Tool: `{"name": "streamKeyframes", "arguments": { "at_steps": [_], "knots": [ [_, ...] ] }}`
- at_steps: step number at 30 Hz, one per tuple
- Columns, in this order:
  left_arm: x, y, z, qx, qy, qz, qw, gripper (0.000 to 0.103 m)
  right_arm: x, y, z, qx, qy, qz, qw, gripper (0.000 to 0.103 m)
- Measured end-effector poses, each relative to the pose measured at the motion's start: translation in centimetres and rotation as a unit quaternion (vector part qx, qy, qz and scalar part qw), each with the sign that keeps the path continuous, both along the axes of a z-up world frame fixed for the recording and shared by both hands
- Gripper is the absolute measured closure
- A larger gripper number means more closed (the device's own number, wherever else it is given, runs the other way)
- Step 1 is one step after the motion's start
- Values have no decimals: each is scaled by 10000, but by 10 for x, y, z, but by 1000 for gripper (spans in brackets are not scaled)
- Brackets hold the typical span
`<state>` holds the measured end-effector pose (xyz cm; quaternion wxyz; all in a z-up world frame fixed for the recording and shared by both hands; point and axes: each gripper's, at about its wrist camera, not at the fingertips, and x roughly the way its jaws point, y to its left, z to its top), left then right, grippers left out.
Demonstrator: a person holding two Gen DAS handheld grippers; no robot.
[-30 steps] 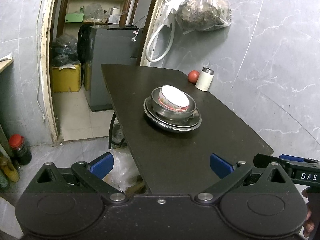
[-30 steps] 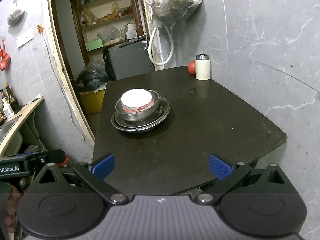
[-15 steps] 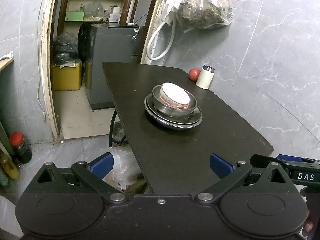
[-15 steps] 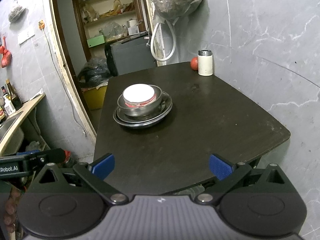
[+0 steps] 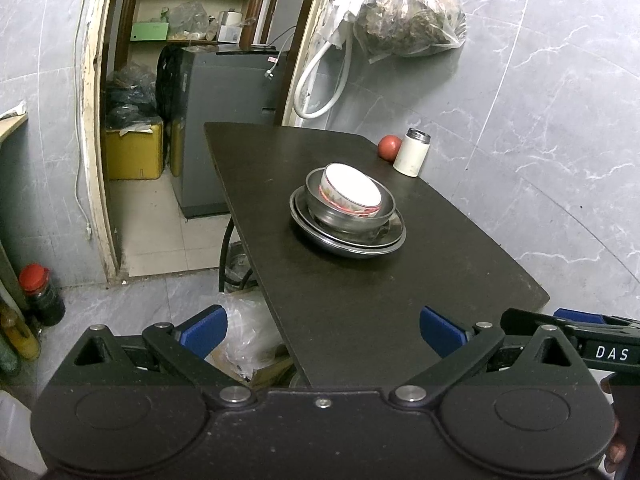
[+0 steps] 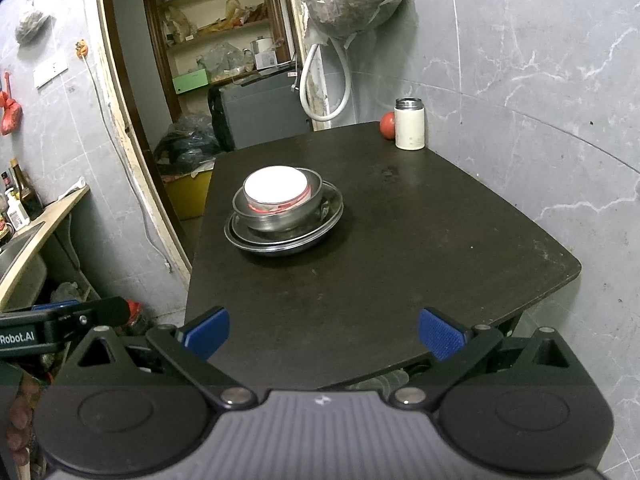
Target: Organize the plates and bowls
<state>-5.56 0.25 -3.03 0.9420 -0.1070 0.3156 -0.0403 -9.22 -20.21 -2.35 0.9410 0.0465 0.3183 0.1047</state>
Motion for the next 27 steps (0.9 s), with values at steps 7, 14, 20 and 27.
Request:
{"name": "streamKeyframes", "arguments": {
  "at_steps": [7, 14, 20, 27],
  "knots": [
    [0, 0, 0, 0, -3, -2, 10000, 1, 0, 0, 0, 0, -4, 6, 10000, 0],
    [0, 2, -1, 0, -9, 11, 10000, 1, 0, 0, 0, -6, -1, 3, 10000, 0],
    [0, 2, -1, -2, -10, 10, 10000, 1, 0, 0, 0, -11, -6, 2, 10000, 0],
    [0, 2, -1, 1, -1, 9, 10000, 1, 0, 0, 0, -12, -1, 2, 10000, 0]
  ]
}}
